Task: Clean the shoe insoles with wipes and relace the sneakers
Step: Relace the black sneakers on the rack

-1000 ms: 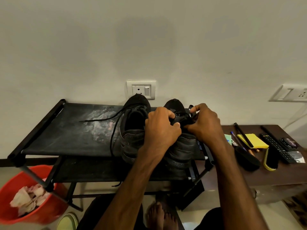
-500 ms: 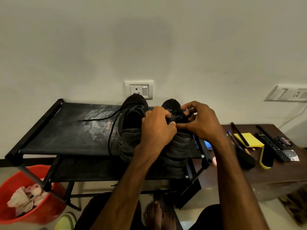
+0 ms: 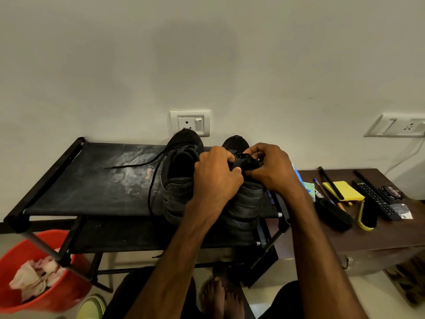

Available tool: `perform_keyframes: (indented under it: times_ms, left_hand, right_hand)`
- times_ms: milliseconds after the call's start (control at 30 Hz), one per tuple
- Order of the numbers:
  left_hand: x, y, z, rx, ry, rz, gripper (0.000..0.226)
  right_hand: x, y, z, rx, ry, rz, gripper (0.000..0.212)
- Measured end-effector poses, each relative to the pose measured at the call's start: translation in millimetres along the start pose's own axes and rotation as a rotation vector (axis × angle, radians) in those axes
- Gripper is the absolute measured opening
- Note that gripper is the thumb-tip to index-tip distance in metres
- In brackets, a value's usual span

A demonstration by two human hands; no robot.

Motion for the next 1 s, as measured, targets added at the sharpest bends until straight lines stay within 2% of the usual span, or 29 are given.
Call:
perform_keyframes:
  times_ms: [100,367,467,567,667,800,933,1000]
  left_hand:
    - [0.2,1.1,0.7,-0.006,0.011,0.000,0.029]
    - [-0.2,2.3,2.5,-0.012,0.012,0.011,0.033]
    - [-0.7,3.5,3.2,-0.016,0.011,0.010,0.033]
    - [-1.0,3.8,3.9,-0.022,0.014,0.008,0.031]
    - [-1.2,3.2,5.3,-0.023,0.003,-0.012,0.030]
    - [4.3,1.0,5.4,-0.023,0.006,-0.046,0.028]
    - [18.4,-3.0,3.1,-0.066,-0.019,-0.044,0.024]
    - [29.5,-4.6,3.9,-0.084,-0.060,-0.061,0.019]
  right_hand:
    - [6.9,-3.2,-4.4,-0.025,0.077,0.116,0.051]
    - [-5.0,-2.7,-5.3,-0.103,0.121,-0.090,0.038]
    - [0.5,-6.2,-3.4,-0.106,0.121,0.009,0.047]
    - [12.8,-16.3,-5.0,-0.132,0.233,0.144,0.058]
    - [23.8,-28.4,-7.3,-0.189,0.383,0.152,0.056]
    - [26.3,-40.7,-4.2,-0.172,0.476,0.039,0.047]
    - [31.6,-51.2,18.9,-0.011,0.370,-0.227,0.038]
    - [32.2,-56.2,35.7,0.059,0.337,-0.301,0.035]
Point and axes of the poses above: each hand's wrist, its own y-axis towards the middle knuckle, its own x-axis out of the back of the hand, z = x × y, the point moved 5 cm from there along y, towards the middle knuckle, and after that the axes turned 1 degree about -z, right-handed, at the moved point
